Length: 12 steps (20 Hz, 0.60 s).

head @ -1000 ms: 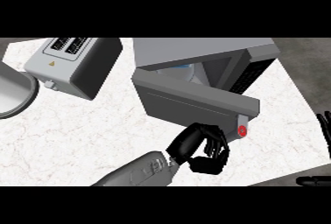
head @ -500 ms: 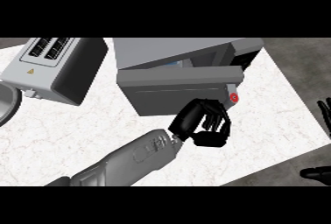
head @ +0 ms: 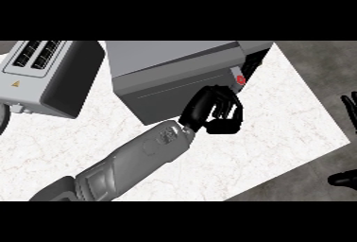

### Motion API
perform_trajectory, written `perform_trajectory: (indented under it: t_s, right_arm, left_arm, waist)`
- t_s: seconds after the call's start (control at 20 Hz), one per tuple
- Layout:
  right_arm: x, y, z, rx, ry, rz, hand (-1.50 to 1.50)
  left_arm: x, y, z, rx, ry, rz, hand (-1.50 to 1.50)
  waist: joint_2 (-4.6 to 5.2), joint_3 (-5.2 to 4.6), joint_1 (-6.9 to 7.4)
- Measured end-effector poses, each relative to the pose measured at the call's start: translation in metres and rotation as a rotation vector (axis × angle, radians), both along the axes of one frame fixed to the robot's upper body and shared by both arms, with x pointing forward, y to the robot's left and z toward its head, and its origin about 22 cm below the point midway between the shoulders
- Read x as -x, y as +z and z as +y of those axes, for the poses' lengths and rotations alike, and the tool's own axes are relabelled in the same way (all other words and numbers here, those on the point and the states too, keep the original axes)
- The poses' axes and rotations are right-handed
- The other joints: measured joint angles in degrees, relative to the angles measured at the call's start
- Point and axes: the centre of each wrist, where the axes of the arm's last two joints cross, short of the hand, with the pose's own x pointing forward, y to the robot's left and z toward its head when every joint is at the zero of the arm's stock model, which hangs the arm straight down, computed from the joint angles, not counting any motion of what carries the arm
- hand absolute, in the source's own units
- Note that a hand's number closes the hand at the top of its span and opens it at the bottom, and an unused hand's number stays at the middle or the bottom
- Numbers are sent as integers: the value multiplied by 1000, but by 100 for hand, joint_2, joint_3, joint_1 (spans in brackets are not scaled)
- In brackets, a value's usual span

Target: Pick up the milk, place it into the microwave and close the microwave

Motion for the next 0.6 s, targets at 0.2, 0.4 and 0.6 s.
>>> perform_trajectory:
  t_s: [0.2,0.4,0.6]
  right_arm:
    - [-8,10,4,3,52,-7,-150]
    - [-15,20,11,-5,116,-12,-150]
    - [-21,28,19,10,187,0,-150]
  left_arm:
    - [-10,5,4,5,49,7,150]
    - [-10,5,5,22,69,14,150]
    - [-12,8,4,28,77,7,150]
  waist:
    - [30,-1,-102]
    - [29,3,-163]
    - [41,2,-229]
